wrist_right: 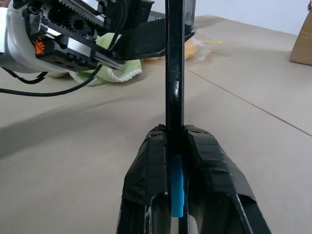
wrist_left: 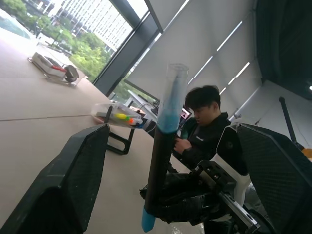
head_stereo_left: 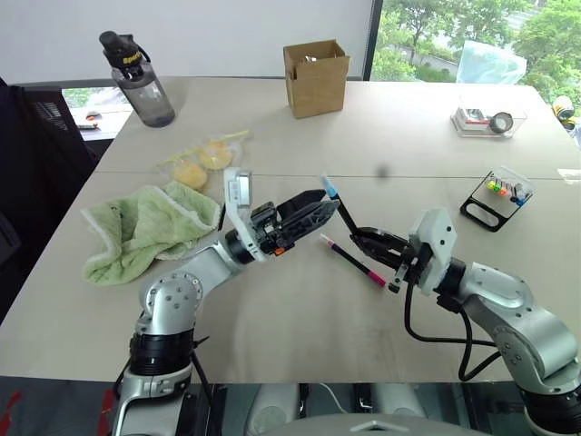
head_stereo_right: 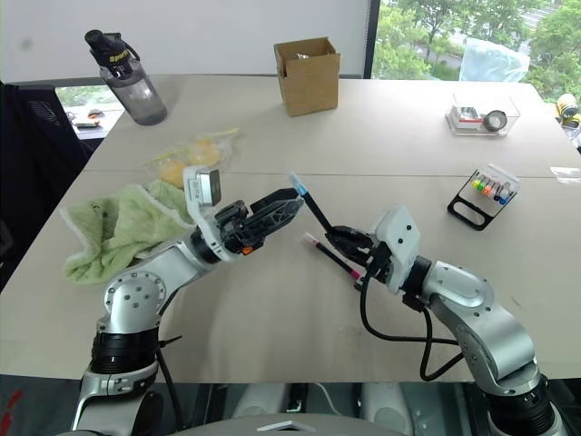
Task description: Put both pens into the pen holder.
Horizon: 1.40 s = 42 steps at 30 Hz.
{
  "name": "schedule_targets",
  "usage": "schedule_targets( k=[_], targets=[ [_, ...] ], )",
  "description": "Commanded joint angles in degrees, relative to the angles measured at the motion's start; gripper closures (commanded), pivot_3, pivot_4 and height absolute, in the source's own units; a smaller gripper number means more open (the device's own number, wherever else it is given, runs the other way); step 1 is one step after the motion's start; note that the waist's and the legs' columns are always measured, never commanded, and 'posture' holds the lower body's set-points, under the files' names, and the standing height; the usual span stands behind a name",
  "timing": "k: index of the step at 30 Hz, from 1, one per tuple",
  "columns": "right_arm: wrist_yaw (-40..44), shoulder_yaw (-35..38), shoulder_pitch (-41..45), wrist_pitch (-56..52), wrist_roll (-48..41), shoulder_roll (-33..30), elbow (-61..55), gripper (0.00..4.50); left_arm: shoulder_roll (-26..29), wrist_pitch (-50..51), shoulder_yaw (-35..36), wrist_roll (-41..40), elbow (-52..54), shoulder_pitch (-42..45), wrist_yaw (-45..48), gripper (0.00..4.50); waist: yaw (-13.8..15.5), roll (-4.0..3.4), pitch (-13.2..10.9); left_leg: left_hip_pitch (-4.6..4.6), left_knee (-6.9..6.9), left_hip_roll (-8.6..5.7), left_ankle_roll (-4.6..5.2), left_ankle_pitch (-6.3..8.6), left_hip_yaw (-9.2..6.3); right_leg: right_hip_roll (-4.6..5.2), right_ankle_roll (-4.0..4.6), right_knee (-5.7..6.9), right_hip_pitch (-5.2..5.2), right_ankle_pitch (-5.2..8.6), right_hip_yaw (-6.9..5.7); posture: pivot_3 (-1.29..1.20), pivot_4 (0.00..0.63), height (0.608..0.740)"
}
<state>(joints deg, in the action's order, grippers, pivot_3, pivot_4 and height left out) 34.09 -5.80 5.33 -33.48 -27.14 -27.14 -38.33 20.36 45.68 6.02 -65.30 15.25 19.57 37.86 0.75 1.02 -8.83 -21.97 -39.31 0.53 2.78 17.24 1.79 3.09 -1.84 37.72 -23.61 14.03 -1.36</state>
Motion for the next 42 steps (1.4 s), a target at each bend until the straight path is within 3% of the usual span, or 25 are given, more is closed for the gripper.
schedule_targets(
  k=[1, 4, 9, 10, 11, 17, 20, 24, 28, 33, 39, 42],
  targets=[
    [0.86, 0.51, 1.54, -0.75, -2.53, -0.58, -2.67, 4.5, -1.29, -0.75, -0.67, 0.59, -0.21, 1.66, 0.95, 0.68, -0.06, 0.0, 0.0, 0.0, 0.0, 0.01, 0.01, 0.0, -0.01, 0.0, 0.0, 0.0, 0.0, 0.0, -0.02, 0.0, 0.15, 0.74],
    [0.73, 0.59, 1.89, -1.7, -3.46, -0.92, -2.9, 4.5, -2.08, -0.89, -0.93, 1.33, -0.6, 2.04, 1.62, 1.87, -0.09, 0.01, -0.01, -0.01, 0.0, 0.01, 0.01, 0.0, -0.01, 0.01, 0.0, 0.0, 0.0, 0.0, -0.01, 0.0, 0.15, 0.74],
    [0.16, 0.71, 1.11, -3.29, -5.3, -1.42, -4.79, 4.5, -2.41, -0.8, -1.65, 2.48, -1.12, 2.59, 3.07, 4.34, -0.07, 0.01, -0.03, -0.03, 0.0, 0.0, 0.01, 0.01, -0.06, 0.01, 0.0, -0.01, 0.0, 0.0, -0.06, 0.0, 0.15, 0.74],
    [0.14, 0.72, 0.99, -3.65, -5.74, -1.58, -5.01, 4.5, -2.49, -0.81, -1.73, 2.75, -1.37, 2.84, 3.27, 4.44, -0.05, 0.01, -0.03, -0.03, 0.0, 0.01, 0.01, 0.01, -0.06, 0.02, 0.0, -0.01, 0.0, 0.0, -0.06, 0.0, 0.15, 0.74],
    [0.19, 0.72, 0.93, -4.03, -6.19, -1.78, -5.17, 4.5, -2.56, -0.8, -1.78, 2.96, -1.7, 3.17, 3.45, 4.44, -0.04, 0.01, -0.03, -0.03, 0.0, 0.01, 0.01, 0.01, -0.06, 0.03, 0.0, -0.01, 0.0, 0.0, -0.07, 0.0, 0.15, 0.74],
    [-0.35, 1.43, 1.87, -9.68, -9.01, -4.68, -5.23, 1.92, -1.02, -1.91, -3.57, 6.96, -2.81, 4.66, 7.29, 4.5, -0.04, 0.03, -0.05, -0.04, 0.0, 0.0, 0.03, 0.01, -0.06, 0.01, 0.0, -0.02, 0.0, 0.0, -0.08, 0.0, 0.15, 0.74],
    [0.42, 2.55, 4.72, -15.05, -12.59, -7.4, -4.43, 1.92, 1.44, -3.14, -6.35, 11.22, -3.22, 5.86, 11.63, 4.5, -0.09, 0.02, -0.08, -0.04, 0.0, -0.01, 0.03, 0.01, -0.06, 0.0, 0.01, -0.01, 0.0, 0.0, -0.09, 0.0, 0.15, 0.74],
    [0.8, 5.68, 12.07, -27.53, -24.81, -10.67, -2.21, 1.92, 4.24, -5.03, -10.82, 16.47, -3.71, 8.55, 17.61, 4.5, -0.09, 0.0, -0.24, -0.04, 0.0, -0.01, 0.04, 0.02, -0.08, 0.0, 0.01, -0.01, 0.0, 0.0, -0.11, 0.0, 0.15, 0.74],
    [-4.14, 7.57, 20.45, -36.03, -32.79, -9.27, 2.53, 1.92, 6.15, -7.21, -14.53, 21.69, -5.15, 11.78, 22.29, 4.5, -0.05, 0.02, -0.31, -0.08, -0.01, 0.0, 0.05, 0.02, -0.13, 0.07, 0.03, -0.02, -0.01, 0.0, -0.14, 0.0, 0.15, 0.74],
    [-9.72, 6.38, 25.41, -43.35, -36.87, -6.36, 5.4, 1.92, 4.46, -7.52, -15.41, 23.48, -7.13, 14.79, 23.64, 4.5, -0.02, 0.01, -0.31, -0.39, 0.0, 0.01, 0.05, 0.02, -0.36, 0.18, 0.01, -0.16, -0.15, -0.01, -0.37, 0.0, 0.15, 0.74],
    [-14.41, 7.83, 26.37, -46.02, -38.15, -4.15, 6.67, 4.42, 3.59, -6.17, -14.93, 24.06, -7.46, 14.57, 23.27, 4.5, -0.03, 0.0, -0.32, -0.89, -0.03, -0.01, -0.19, -0.12, -0.46, 0.24, -0.03, -0.26, -0.51, -0.02, -0.52, 0.0, 0.15, 0.74],
    [-15.72, 8.11, 26.11, -46.31, -38.64, -3.42, 6.41, 4.45, 3.26, -5.99, -14.82, 23.91, -7.15, 14.19, 23.19, 4.5, -0.04, 0.0, -0.32, -0.9, -0.03, -0.01, -0.16, -0.11, -0.48, 0.21, -0.03, -0.25, -0.51, -0.02, -0.53, 0.0, 0.15, 0.74]
  ],
)
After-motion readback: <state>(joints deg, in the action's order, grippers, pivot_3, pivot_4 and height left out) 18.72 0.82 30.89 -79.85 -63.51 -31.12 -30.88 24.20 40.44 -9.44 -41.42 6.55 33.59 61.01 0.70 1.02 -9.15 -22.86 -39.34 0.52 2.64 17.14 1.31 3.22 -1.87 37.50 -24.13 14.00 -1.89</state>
